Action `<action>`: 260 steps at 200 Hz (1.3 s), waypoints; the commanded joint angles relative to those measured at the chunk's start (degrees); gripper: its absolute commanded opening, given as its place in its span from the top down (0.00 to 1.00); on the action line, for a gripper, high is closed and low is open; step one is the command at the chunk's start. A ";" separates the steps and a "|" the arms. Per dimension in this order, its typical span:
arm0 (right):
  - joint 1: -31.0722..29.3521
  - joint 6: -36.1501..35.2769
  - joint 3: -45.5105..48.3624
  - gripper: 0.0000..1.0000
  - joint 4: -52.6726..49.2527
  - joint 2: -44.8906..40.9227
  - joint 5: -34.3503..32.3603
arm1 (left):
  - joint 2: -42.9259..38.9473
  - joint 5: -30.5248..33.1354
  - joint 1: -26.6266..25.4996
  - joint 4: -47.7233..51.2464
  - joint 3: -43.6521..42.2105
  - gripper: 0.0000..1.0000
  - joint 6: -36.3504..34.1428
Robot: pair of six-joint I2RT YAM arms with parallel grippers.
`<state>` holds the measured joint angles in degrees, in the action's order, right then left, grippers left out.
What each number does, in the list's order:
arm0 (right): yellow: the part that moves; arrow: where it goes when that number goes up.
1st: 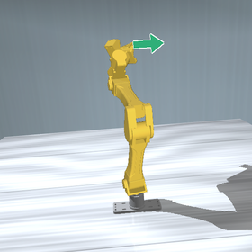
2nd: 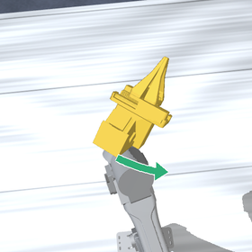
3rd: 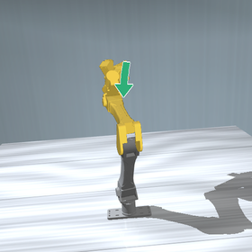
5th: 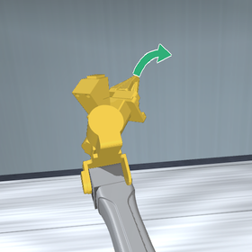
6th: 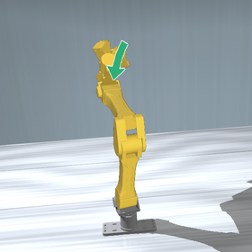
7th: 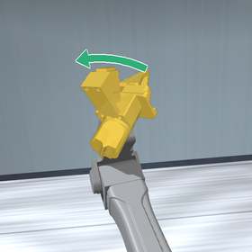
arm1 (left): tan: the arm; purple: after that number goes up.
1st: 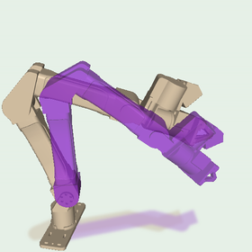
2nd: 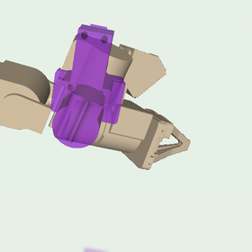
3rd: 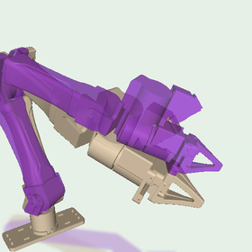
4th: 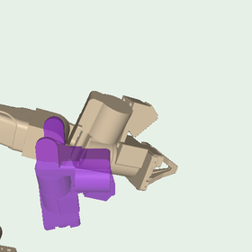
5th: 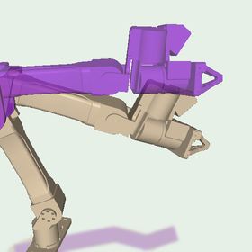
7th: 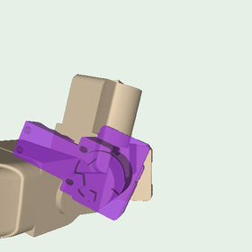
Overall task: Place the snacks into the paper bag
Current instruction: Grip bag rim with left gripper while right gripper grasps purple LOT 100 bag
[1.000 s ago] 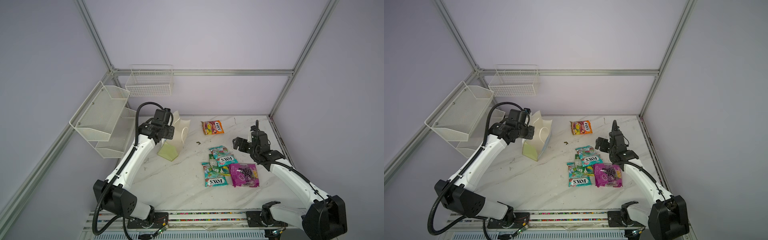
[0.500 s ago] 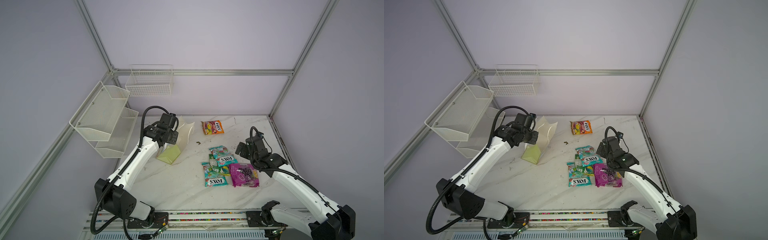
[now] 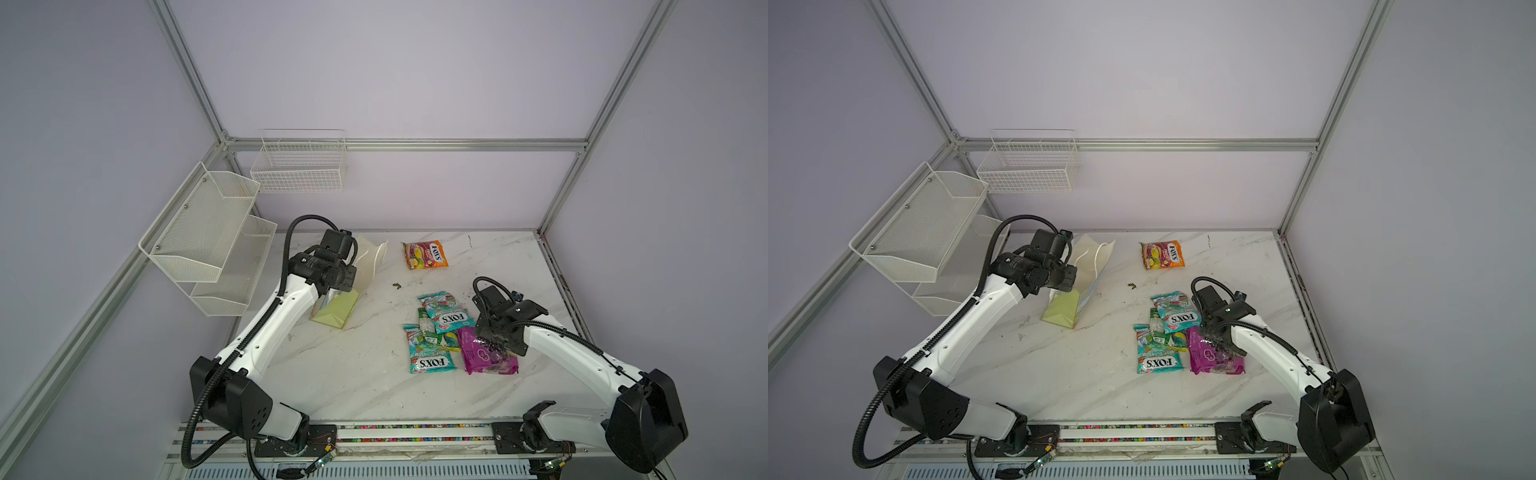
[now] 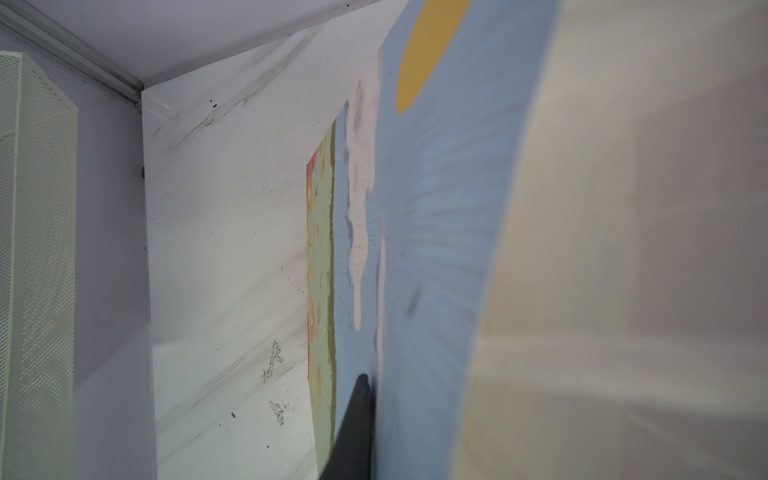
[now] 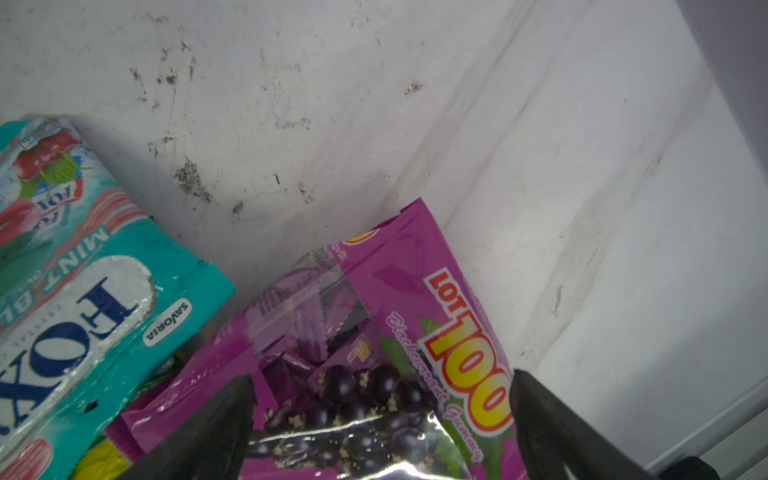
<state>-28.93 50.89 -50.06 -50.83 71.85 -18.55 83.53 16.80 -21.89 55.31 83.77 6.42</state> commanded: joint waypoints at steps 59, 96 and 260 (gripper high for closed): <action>-0.36 17.26 9.15 0.03 3.95 -4.02 16.37 | -1.99 1.48 -0.21 -0.11 -2.02 1.00 0.62; -0.39 21.85 8.11 0.03 1.34 -7.92 13.93 | -3.97 2.17 -0.26 -0.22 -2.29 1.00 0.94; -0.37 15.15 0.16 0.03 -15.27 -3.96 -6.99 | -4.25 2.47 -0.26 -0.47 -2.75 1.00 1.06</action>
<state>-28.99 66.94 -52.66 -58.06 65.71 -21.76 79.85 18.70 -21.89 55.42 82.59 6.87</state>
